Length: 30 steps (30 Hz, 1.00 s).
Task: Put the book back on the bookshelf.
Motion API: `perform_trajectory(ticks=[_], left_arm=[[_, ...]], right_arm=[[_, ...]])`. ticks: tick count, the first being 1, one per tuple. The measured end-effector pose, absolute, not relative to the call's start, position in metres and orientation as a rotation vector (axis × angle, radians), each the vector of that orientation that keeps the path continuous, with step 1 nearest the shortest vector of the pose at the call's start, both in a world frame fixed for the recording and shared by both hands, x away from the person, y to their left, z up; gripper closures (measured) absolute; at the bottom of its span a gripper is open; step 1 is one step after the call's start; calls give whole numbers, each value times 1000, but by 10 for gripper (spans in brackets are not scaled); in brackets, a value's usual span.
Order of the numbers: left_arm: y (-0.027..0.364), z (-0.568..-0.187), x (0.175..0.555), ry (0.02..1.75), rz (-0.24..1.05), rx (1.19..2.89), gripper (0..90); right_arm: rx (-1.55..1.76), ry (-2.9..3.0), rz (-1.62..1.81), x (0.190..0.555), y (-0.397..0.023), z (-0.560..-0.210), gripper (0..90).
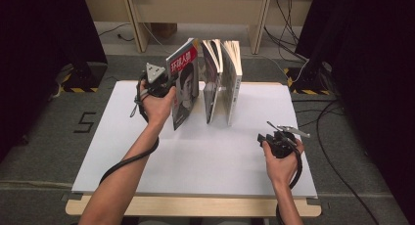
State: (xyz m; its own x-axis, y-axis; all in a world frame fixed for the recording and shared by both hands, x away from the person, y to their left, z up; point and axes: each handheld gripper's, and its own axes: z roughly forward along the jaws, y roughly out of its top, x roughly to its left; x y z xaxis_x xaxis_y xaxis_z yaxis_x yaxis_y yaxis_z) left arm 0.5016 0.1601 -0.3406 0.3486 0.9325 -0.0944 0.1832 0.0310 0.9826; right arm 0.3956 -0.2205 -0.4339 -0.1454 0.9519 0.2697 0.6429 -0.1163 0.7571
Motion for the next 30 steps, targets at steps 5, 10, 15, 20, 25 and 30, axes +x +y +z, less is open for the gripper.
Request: perform_trajectory(ticks=[5, 10, 15, 20, 25, 30], left_arm=[[164, -349, 501, 1110, 716, 1424, 832], [164, -347, 504, 1121, 677, 1411, 823], [162, -342, 510, 1141, 632, 1406, 808], [161, -341, 517, 1165, 592, 1411, 803], [160, -344, 521, 1187, 546, 1419, 808], [159, -344, 526, 1211, 535, 1450, 844]], right_arm=[[1758, 1790, 1147, 396, -221, -434, 619], [1760, 1793, 1147, 396, -221, -435, 619], [1759, 1795, 1145, 396, -221, -435, 618], [1761, 1797, 1146, 396, -221, -435, 618], [1765, 1797, 1147, 396, -221, -435, 618], [1763, 1803, 1144, 397, -221, -436, 618]])
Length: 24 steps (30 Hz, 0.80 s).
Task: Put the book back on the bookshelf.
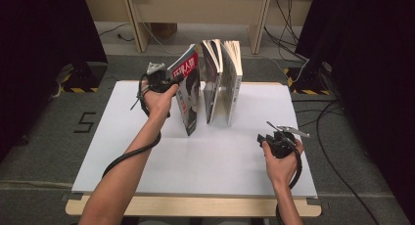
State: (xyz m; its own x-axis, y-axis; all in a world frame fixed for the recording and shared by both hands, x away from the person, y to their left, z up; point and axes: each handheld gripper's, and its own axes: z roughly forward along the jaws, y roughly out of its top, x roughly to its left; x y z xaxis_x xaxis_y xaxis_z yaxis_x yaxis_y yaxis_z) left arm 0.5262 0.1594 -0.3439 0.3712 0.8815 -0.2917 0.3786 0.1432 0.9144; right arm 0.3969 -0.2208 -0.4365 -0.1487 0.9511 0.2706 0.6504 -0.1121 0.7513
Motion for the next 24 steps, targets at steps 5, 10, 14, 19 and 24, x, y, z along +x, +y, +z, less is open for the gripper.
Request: perform_trajectory(ticks=[5, 10, 14, 19, 24], left_arm=[[158, -340, 522, 1180, 567, 1459, 860], [158, -331, 520, 1115, 645, 1436, 863], [158, -327, 522, 1097, 709, 1406, 863], [155, -332, 526, 1075, 761, 1393, 862], [156, -344, 524, 1057, 817, 1406, 861]], right_arm=[[1763, 1803, 1142, 396, -221, -437, 618], [1757, 1809, 1146, 397, -222, -438, 618], [1768, 1802, 1150, 396, -224, -438, 618], [1770, 1798, 1142, 394, -227, -439, 619], [1774, 1802, 1141, 394, -227, -440, 619]])
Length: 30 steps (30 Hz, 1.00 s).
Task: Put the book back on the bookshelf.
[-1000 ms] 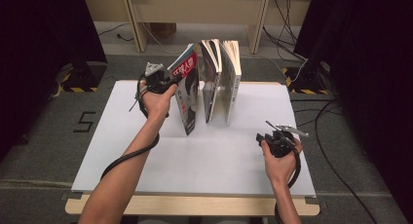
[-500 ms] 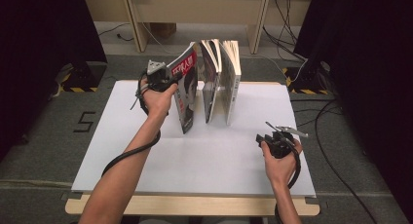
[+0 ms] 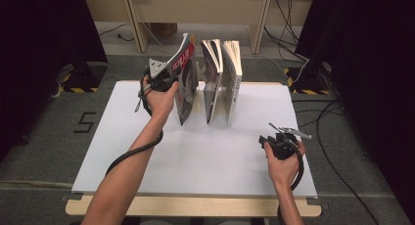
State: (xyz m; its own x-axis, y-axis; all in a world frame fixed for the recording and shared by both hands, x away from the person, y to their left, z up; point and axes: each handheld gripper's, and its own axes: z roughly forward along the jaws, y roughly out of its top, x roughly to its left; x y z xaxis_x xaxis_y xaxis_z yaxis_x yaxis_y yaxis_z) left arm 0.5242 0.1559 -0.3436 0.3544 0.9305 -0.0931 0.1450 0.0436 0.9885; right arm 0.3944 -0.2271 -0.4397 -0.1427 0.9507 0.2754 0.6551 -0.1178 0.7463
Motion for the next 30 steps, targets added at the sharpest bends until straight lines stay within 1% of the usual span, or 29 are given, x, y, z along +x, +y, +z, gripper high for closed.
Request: perform_trajectory(ticks=[4, 7, 13, 19, 27, 30], left_arm=[[159, -347, 520, 1074, 839, 1416, 859], [163, -351, 517, 1084, 814, 1411, 857], [161, -351, 513, 1098, 825, 1406, 855], [159, -351, 513, 1113, 792, 1402, 840], [158, -344, 530, 1173, 636, 1424, 727], [154, -342, 536, 1184, 619, 1445, 727]], right_arm=[[1780, 1799, 1142, 394, -226, -439, 619], [1775, 1797, 1146, 395, -225, -439, 619], [1783, 1799, 1145, 395, -225, -439, 619], [1777, 1794, 1147, 395, -227, -438, 619], [1780, 1792, 1144, 394, -228, -439, 618], [1782, 1794, 1143, 395, -228, -439, 618]])
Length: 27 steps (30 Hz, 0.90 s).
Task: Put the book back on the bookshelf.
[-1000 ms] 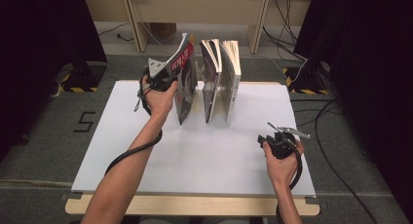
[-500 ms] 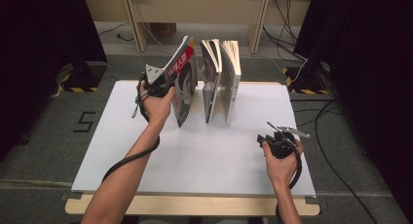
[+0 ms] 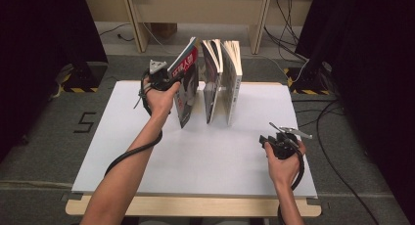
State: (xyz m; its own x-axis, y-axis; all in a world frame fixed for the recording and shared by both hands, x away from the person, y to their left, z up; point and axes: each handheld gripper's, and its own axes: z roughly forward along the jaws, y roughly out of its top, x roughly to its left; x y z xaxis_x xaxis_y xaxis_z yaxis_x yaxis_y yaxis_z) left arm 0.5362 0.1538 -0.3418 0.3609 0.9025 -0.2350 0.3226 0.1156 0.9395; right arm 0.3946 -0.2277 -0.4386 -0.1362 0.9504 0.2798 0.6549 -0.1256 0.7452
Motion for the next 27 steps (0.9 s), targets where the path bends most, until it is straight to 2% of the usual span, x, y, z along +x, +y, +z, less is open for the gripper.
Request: perform_trajectory(ticks=[5, 9, 13, 17, 27], left_arm=[[150, -339, 542, 1216, 614, 1487, 818], [149, -336, 543, 1236, 631, 1509, 858], [151, -333, 542, 1232, 667, 1464, 862], [154, -332, 537, 1205, 757, 1391, 863], [160, -348, 536, 1240, 776, 1369, 847]], right_arm=[[1780, 1795, 1143, 395, -229, -438, 618], [1792, 1795, 1141, 394, -230, -439, 617], [1796, 1791, 1145, 394, -229, -438, 618], [1792, 1792, 1145, 395, -229, -438, 618], [1790, 1805, 1138, 396, -226, -440, 618]])
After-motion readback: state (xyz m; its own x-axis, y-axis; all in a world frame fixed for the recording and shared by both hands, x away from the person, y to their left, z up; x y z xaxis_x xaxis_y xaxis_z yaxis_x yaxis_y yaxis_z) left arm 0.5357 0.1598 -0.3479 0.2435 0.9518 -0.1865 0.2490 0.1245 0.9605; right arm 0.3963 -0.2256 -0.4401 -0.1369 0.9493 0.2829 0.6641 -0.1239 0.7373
